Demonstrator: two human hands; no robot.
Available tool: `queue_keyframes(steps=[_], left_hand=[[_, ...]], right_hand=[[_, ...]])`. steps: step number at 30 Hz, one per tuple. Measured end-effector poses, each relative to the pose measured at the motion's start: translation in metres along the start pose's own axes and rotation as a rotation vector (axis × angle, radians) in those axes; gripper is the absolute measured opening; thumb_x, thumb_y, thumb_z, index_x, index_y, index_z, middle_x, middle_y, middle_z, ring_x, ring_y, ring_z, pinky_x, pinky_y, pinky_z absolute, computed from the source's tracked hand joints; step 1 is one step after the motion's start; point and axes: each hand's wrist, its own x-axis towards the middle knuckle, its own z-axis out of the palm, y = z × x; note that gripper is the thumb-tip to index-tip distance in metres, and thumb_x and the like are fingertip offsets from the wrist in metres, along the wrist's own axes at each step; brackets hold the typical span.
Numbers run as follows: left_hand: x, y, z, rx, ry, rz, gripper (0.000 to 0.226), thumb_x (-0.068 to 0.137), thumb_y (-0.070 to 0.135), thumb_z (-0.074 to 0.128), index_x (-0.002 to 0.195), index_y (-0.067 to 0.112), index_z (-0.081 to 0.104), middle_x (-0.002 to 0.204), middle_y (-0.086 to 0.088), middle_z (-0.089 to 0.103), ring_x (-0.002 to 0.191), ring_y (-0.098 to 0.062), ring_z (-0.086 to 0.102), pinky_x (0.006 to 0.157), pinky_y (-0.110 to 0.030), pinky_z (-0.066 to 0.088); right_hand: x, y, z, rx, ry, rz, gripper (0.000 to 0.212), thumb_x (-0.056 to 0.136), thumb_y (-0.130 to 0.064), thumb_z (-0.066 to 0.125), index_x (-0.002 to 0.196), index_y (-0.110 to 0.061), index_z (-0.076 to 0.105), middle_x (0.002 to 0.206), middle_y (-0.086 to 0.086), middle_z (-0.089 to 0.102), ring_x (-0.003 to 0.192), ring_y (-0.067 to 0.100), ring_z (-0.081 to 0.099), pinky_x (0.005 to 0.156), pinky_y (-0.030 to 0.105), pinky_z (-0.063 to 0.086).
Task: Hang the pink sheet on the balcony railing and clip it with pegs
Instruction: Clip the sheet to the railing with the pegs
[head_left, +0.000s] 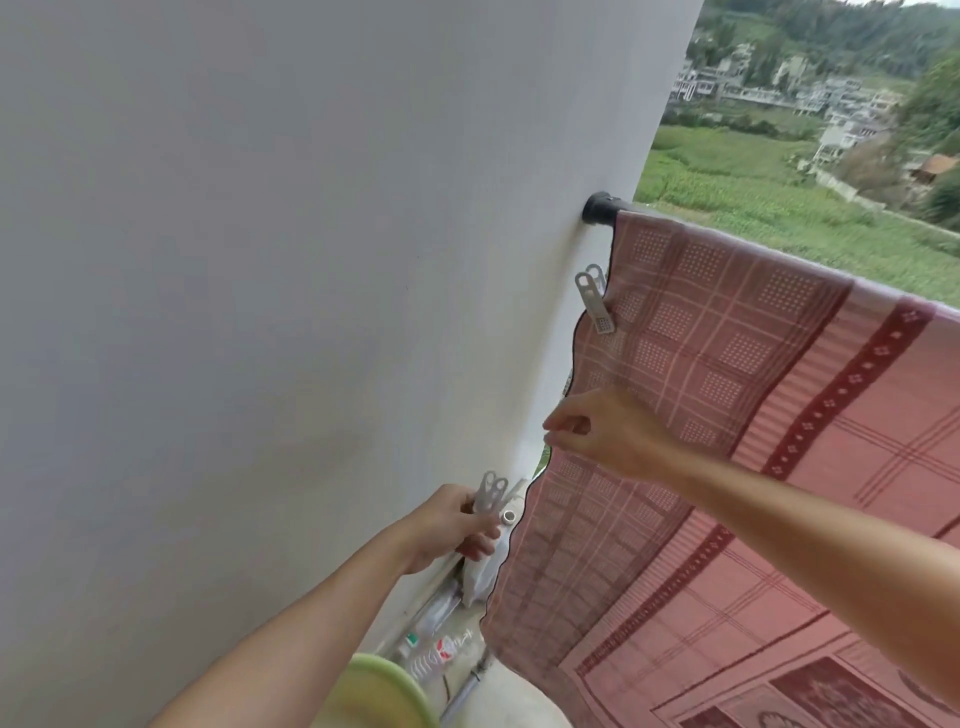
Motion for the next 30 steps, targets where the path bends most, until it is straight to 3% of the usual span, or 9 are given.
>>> queue_keyframes(steps=[3, 8, 12, 14, 17, 20, 23, 26, 30], left_hand=[[-0.003, -0.005, 0.012, 0.118, -0.140, -0.019, 0.020, 0.096, 0.029, 0.060, 0.085, 0.013, 0.060, 0.087, -0.021, 0.070, 0.061, -0.023, 0.062, 0.053, -0.030, 0.045], [0.007, -0.010, 0.031, 0.280, -0.167, 0.030, 0.022, 0.094, 0.012, 0.057, 0.095, -0.010, 0.060, 0.076, -0.008, 0.071, 0.059, -0.021, 0.055, 0.054, -0.030, 0.040], [0.012, -0.006, 0.041, 0.291, -0.231, -0.004, 0.003, 0.090, 0.006, 0.063, 0.091, 0.006, 0.065, 0.084, -0.010, 0.072, 0.063, -0.020, 0.058, 0.056, -0.026, 0.047], [0.022, -0.009, 0.042, 0.391, -0.189, -0.030, 0.018, 0.086, 0.002, 0.066, 0.097, 0.016, 0.069, 0.088, -0.005, 0.069, 0.067, -0.013, 0.059, 0.062, -0.028, 0.050], [0.045, -0.008, 0.039, 0.381, 0.066, -0.040, 0.044, 0.087, 0.011, 0.070, 0.129, 0.013, 0.058, 0.114, -0.004, 0.058, 0.097, -0.015, 0.058, 0.082, -0.029, 0.048], [0.081, 0.006, 0.039, 0.060, 0.130, -0.025, 0.068, 0.088, 0.011, 0.068, 0.148, 0.021, 0.036, 0.134, 0.001, 0.041, 0.117, -0.016, 0.048, 0.081, -0.022, 0.044], [0.117, 0.020, 0.050, -0.083, 0.029, -0.031, 0.049, 0.083, 0.001, 0.058, 0.124, 0.027, 0.062, 0.128, 0.005, 0.056, 0.105, -0.009, 0.057, 0.076, -0.019, 0.046], [0.136, 0.018, 0.056, 0.009, 0.030, -0.087, 0.041, 0.080, -0.001, 0.041, 0.072, 0.025, 0.072, 0.079, 0.004, 0.065, 0.075, -0.016, 0.056, 0.082, -0.033, 0.042], [0.150, 0.006, 0.056, -0.048, 0.157, 0.009, 0.029, 0.081, -0.004, 0.048, 0.067, 0.013, 0.066, 0.070, -0.010, 0.056, 0.065, -0.022, 0.048, 0.061, -0.030, 0.042]], right_hand=[[-0.016, 0.009, 0.026, 0.015, -0.149, -0.013, 0.031, 0.082, -0.044, 0.073, 0.107, -0.026, 0.072, 0.097, -0.013, 0.071, 0.082, -0.003, 0.063, 0.076, 0.022, 0.054], [-0.032, 0.023, 0.048, 0.060, -0.223, -0.054, 0.017, 0.083, -0.040, 0.073, 0.095, -0.028, 0.074, 0.090, -0.018, 0.066, 0.080, 0.001, 0.062, 0.077, 0.033, 0.055], [-0.044, 0.037, 0.055, 0.146, -0.145, -0.058, 0.011, 0.088, -0.033, 0.068, 0.085, -0.022, 0.071, 0.095, -0.016, 0.062, 0.085, 0.005, 0.062, 0.078, 0.038, 0.055], [-0.049, 0.046, 0.053, 0.210, -0.047, 0.013, 0.012, 0.086, -0.030, 0.066, 0.078, -0.021, 0.066, 0.092, -0.009, 0.067, 0.084, 0.012, 0.065, 0.076, 0.041, 0.056], [-0.057, 0.058, 0.041, 0.284, 0.055, 0.095, 0.024, 0.082, -0.020, 0.070, 0.062, -0.026, 0.058, 0.062, -0.011, 0.063, 0.057, 0.002, 0.057, 0.053, 0.024, 0.047], [-0.067, 0.067, 0.031, 0.307, 0.077, 0.120, 0.030, 0.077, -0.012, 0.071, 0.055, -0.023, 0.054, 0.058, -0.012, 0.061, 0.053, 0.001, 0.053, 0.050, 0.019, 0.042], [-0.073, 0.072, 0.027, 0.306, 0.072, 0.125, 0.030, 0.076, -0.013, 0.073, 0.056, -0.025, 0.054, 0.066, -0.010, 0.063, 0.061, 0.003, 0.057, 0.058, 0.020, 0.047], [-0.075, 0.076, 0.023, 0.297, 0.052, 0.121, 0.029, 0.076, -0.012, 0.073, 0.057, -0.026, 0.056, 0.067, -0.015, 0.062, 0.067, 0.003, 0.060, 0.061, 0.015, 0.045], [-0.066, 0.075, 0.019, 0.285, 0.030, 0.100, 0.029, 0.076, -0.014, 0.073, 0.057, -0.026, 0.056, 0.065, -0.013, 0.060, 0.062, -0.001, 0.054, 0.061, 0.016, 0.044]])
